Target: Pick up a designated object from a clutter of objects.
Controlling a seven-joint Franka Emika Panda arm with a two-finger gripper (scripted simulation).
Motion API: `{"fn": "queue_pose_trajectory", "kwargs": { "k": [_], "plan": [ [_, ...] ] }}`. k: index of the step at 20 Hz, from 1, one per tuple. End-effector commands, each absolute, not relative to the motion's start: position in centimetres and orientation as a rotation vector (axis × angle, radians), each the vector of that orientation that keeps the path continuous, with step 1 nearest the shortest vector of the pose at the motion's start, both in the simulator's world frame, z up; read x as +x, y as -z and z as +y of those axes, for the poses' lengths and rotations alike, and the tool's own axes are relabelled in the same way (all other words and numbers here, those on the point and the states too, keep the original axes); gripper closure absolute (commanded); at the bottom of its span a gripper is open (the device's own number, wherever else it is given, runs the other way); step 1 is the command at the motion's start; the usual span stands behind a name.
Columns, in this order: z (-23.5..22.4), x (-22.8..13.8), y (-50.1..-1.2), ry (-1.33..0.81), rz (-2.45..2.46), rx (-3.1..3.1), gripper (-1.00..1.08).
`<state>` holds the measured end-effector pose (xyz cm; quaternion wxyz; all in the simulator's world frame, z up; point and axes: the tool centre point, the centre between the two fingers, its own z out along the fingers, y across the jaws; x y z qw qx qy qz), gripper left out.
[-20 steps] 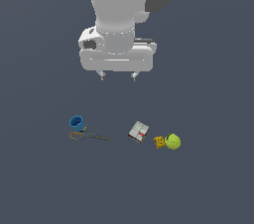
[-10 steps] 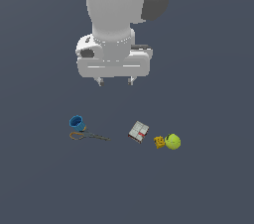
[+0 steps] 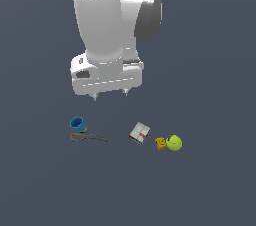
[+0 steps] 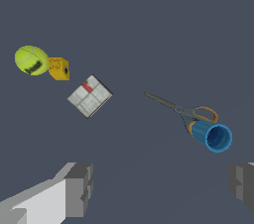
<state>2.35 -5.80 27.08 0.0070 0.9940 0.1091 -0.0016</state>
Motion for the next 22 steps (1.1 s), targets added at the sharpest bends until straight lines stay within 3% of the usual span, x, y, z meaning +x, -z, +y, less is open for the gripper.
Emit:
{"fn": "queue_pose_trajectory", "kwargs": {
  "k": [1,22],
  "plan": [
    [-6.5,2.9,-26.0,0.006,0.425,3.098,-0.92],
    [-12.5,6.5,-15.7,0.009,1.105,2.931,-0.92]
  ]
}}
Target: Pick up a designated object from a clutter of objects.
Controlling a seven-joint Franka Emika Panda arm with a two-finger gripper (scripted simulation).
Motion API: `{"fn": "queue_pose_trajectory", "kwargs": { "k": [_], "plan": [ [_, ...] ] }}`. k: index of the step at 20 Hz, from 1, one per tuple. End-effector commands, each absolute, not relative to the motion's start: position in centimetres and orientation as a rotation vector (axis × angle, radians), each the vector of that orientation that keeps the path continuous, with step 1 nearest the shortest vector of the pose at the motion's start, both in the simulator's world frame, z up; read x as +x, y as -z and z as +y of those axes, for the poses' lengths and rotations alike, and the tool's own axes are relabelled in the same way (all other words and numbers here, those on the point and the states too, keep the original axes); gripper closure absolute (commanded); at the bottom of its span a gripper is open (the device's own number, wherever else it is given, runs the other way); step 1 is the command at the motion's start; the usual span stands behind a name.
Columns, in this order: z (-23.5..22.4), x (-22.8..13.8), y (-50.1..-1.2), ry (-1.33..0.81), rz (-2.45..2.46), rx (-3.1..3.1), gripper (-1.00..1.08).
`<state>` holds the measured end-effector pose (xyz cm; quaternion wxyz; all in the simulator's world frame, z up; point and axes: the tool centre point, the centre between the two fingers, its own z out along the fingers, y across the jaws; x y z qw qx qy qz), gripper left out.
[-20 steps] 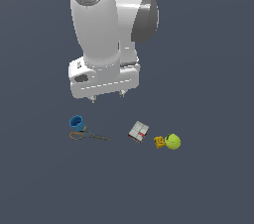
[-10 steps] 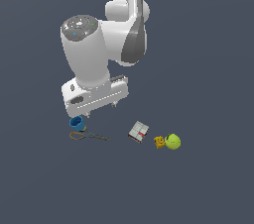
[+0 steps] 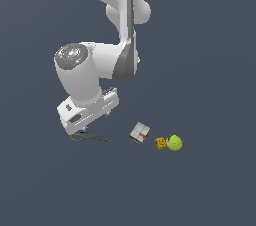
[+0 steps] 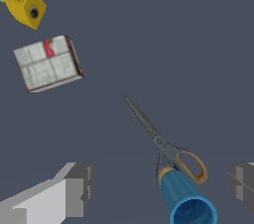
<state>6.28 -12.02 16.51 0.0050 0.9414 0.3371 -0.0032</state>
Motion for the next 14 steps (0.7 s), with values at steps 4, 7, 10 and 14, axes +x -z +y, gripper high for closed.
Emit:
{"fn": "queue_pose_trajectory", "kwargs": {
  "k": [4,7,10,14],
  "plan": [
    [-13.6,6.8,-13.6,0.009,1.229,2.883,-0.92],
    [-14.5,7.0,-12.0,0.007,1.321,2.844,-0.92],
    [-15.3,7.1,-10.4,0.006,1.410,2.803,-0.92],
    [-16.2,7.2,-8.6,0.004,1.506,2.754,-0.92]
  ]
}}
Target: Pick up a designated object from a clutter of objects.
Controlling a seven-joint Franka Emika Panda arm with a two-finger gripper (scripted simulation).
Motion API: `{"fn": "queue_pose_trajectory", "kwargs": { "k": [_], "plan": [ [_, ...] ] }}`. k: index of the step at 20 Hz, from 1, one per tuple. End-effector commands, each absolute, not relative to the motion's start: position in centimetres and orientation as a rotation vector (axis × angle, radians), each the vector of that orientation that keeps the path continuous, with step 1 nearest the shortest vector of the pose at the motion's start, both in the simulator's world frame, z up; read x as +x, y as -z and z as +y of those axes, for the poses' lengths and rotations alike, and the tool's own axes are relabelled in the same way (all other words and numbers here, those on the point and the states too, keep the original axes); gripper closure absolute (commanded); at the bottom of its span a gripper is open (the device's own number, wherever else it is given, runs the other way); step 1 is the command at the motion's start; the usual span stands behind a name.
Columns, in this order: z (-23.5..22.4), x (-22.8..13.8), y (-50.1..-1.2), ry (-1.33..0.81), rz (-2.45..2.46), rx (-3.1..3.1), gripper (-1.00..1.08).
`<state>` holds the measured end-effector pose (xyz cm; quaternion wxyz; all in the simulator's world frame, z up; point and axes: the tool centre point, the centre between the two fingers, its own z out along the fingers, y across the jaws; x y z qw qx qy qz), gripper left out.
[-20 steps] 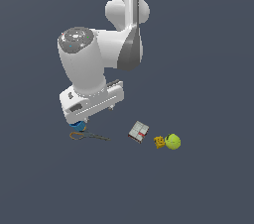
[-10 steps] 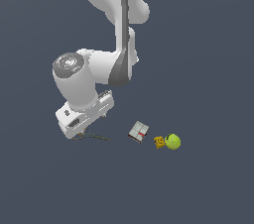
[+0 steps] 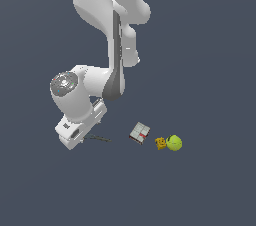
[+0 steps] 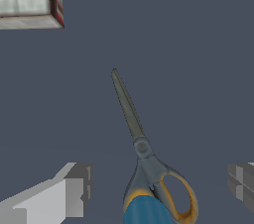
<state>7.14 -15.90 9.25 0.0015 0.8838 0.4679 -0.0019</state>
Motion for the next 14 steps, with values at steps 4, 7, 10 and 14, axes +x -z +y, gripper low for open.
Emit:
{"fn": "queue_pose_trajectory", "kwargs": {
  "k": [4,7,10,14],
  "plan": [
    [-16.9,7.2,-7.2,0.002,1.578,2.715,-0.92],
    [-17.3,7.2,-6.5,0.001,1.615,2.694,-0.92],
    [-17.5,7.2,-6.0,0.000,1.639,2.680,-0.92],
    [-17.6,7.2,-5.8,0.000,1.651,2.673,-0.92]
  ]
}}
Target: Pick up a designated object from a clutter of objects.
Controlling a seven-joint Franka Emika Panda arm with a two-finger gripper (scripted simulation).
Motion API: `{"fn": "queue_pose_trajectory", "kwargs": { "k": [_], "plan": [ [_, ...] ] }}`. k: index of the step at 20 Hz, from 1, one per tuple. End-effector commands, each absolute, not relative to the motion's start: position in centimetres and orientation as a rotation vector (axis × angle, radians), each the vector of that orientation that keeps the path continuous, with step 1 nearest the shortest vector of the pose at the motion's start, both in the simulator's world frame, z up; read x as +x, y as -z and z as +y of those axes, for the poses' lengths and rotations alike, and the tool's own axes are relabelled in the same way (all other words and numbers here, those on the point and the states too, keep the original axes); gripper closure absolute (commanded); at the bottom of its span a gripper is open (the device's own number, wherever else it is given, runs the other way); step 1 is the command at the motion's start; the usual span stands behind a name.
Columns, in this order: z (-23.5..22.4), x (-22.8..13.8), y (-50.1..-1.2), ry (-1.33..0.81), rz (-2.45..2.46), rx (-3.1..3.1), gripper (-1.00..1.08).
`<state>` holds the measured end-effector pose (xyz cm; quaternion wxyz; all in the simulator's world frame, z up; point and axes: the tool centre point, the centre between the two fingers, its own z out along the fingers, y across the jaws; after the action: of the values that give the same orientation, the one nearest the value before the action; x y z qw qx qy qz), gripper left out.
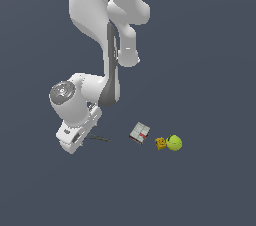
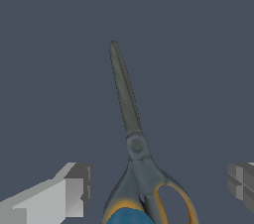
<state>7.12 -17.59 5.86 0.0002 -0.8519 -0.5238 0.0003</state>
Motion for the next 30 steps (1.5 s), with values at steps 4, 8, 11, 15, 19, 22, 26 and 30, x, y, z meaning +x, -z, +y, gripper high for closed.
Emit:
{"fn": "queue_pose_trajectory", "kwargs": {
  "k": [4,8,11,15,19,22,26,30],
  "plan": [
    [-17.6,7.1,-5.5,-0.001,-1.645,-2.676,-0.92],
    [-17.6,7.1,-4.2,-0.001,-1.647,-2.675,-0.92],
    [-17.6,7.0,-2.6,0.000,-1.649,-2.674,-0.92],
    [-17.6,7.0,-1.1,0.000,-1.650,-2.673,-0.92],
    [-17.6,7.1,-0.8,0.000,-1.651,-2.673,-0.92],
    [-17.6,7.1,-0.8,0.000,-1.651,-2.673,1.08],
    [-17.6,7.1,-0.8,0.000,-1.651,-2.673,1.08],
    [-17.5,7.2,-1.0,0.001,-1.653,-2.671,1.08]
  ]
}}
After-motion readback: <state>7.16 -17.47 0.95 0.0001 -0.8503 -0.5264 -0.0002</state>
